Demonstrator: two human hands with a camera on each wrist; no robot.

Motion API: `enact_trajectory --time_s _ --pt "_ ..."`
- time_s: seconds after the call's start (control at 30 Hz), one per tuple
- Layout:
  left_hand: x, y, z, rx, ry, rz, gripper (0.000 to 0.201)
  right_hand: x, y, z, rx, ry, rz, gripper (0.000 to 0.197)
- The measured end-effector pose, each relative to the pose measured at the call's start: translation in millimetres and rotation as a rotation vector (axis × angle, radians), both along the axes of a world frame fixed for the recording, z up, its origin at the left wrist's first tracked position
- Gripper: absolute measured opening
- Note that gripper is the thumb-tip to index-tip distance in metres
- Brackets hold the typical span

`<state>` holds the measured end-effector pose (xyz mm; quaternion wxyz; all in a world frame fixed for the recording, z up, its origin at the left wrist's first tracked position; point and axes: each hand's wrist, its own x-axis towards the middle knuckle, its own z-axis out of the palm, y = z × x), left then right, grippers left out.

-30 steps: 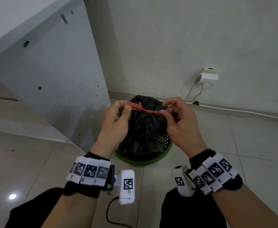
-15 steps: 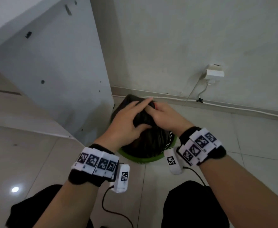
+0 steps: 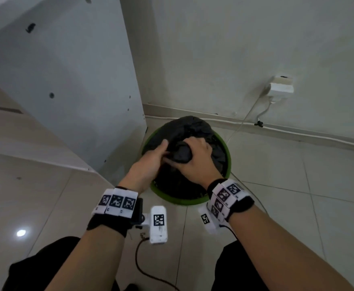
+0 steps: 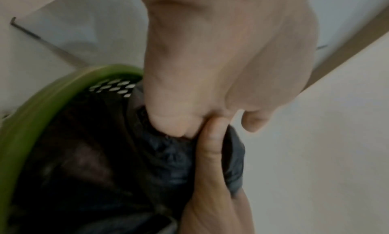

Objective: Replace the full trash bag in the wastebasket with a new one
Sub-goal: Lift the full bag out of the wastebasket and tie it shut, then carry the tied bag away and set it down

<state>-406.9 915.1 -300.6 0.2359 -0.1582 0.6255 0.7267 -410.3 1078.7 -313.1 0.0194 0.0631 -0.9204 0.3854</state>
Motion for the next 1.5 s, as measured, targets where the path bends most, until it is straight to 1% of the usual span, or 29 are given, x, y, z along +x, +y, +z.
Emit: enact_trajectory --time_s 0.07,0.1,0.13,0.17,0.2,0.23,0.27,0.33,0.37,0.4,0.43,0.5,0.6,0.63,0.7,0.77,0.8,0.83,0.9,0.97,1.03,1.1,1.17,1.23,1.27,1.33,1.4,1.47,1.5 --pt "-0.2 -23.3 -17.7 -0.599 0.205 0.089 0.039 -6.6 0.3 2.8 -0.218 -0.018 -0.14 0.048" --pt "2.1 -31.8 -28.6 -0.767 0.208 0.083 0.038 -9.5 1.9 5.5 -0.363 -0.065 -0.194 0.044" --pt "5.3 -36.2 -41.9 -0.804 0.113 0.028 0.041 -11.1 3.7 5.1 -0.511 -0.077 -0.224 0.039" --pt "12.3 -34.2 -53.1 -0.709 -0.047 -0.014 0.041 -10.0 2.8 8.9 -0.633 -0.085 -0.229 0.028" --pt "19.4 -29.4 -65.3 -0.554 -0.187 -0.02 0.036 -7.8 -0.6 14.4 -0.753 -0.094 -0.224 0.019" --pt "27.6 -22.7 -74.0 -0.381 -0.282 0.03 0.028 -4.7 -3.1 22.2 -0.861 -0.12 -0.234 0.015" --pt "31.6 -16.0 -81.3 -0.252 -0.318 0.117 0.02 -6.0 -3.8 25.1 -0.974 -0.162 -0.281 0.017" --pt "34.2 -6.5 -89.1 -0.136 -0.301 0.24 0.01 -14.0 -0.9 35.7 -1.161 -0.256 -0.472 0.03" --pt "34.3 -3.4 -91.4 -0.111 -0.286 0.279 0.008 -18.3 2.5 45.4 -1.242 -0.254 -0.554 0.039" --pt "33.3 -0.5 -93.5 -0.093 -0.277 0.307 0.008 -24.9 8.1 53.5 -1.327 -0.221 -0.577 0.043" --pt "32.9 2.1 -94.8 -0.091 -0.273 0.321 0.009 -29.7 13.2 66.7 -1.356 -0.156 -0.55 0.035" --pt "32.7 6.9 -95.5 -0.086 -0.277 0.335 0.01 -35.6 21.6 95.9 -1.38 -0.031 -0.409 0.011" --pt "32.7 14.2 -93.4 -0.115 -0.282 0.347 0.008 -43.8 28.8 148.9 -1.466 0.088 -0.239 0.017" --pt "32.7 15.0 -92.5 -0.125 -0.291 0.343 0.01 -46.1 29.5 168.7 -1.455 0.119 -0.206 0.02" --pt "34.5 16.0 -84.2 -0.151 -0.325 0.31 0.022 -49.8 31.1 203.8 -1.431 0.144 -0.159 0.029" --pt "38.5 12.2 -61.7 -0.25 -0.375 0.176 0.036 -50.0 30.9 239.3 -1.441 0.095 -0.143 0.035" --pt "44.0 8.4 -44.1 -0.317 -0.399 0.106 0.038 -48.0 30.4 257.3 -1.445 0.061 -0.151 0.036" --pt "51.7 1.9 -19.5 -0.359 -0.418 0.065 0.034 -44.0 28.3 278.4 -1.45 0.025 -0.166 0.038" --pt "71.2 -12.7 36.6 -0.312 -0.442 0.042 0.016 -35.1 25.0 323.6 -1.463 -0.034 -0.207 0.039" --pt "96.2 -28.4 102.0 -0.244 -0.467 0.005 0.018 -20.5 24.6 372.6 -1.457 -0.079 -0.234 0.037" --pt "125.9 -43.1 160.1 -0.269 -0.497 -0.027 0.021 -2.2 27.1 421.4 -1.431 -0.127 -0.228 0.035" --pt "154.0 -58.3 207.8 -0.275 -0.513 -0.024 0.027 19.0 28.3 461.3 -1.375 -0.21 -0.212 0.034" --pt "178.5 -71.1 249.0 -0.334 -0.444 -0.065 0.028 40.7 24.2 488.0 -1.3 -0.331 -0.158 0.035" --pt "199.5 -80.9 285.8 -0.412 -0.366 -0.099 0.021 61.4 16.4 497.4 -1.2 -0.456 -0.103 0.038" --pt "206.8 -87.3 303.3 -0.43 -0.33 -0.078 0.019 70.2 10.5 496.4 -1.15 -0.51 -0.08 0.039" --pt "224.4 -103.8 329.0 -0.435 -0.268 -0.003 0.021 87.2 -6.9 488.1 -1.066 -0.613 -0.039 0.04" --pt "237.1 -120.3 338.5 -0.434 -0.228 0.064 0.023 99.6 -25.5 475.8 -0.991 -0.696 0.013 0.044" --pt "266.1 -144.3 341.0 -0.442 -0.255 0.154 0.024 118.9 -56.3 464.3 -0.896 -0.765 0.078 0.049" --pt "280.9 -156.8 338.9 -0.454 -0.274 0.193 0.026 127.4 -73.9 460.6 -0.865 -0.786 0.117 0.048"
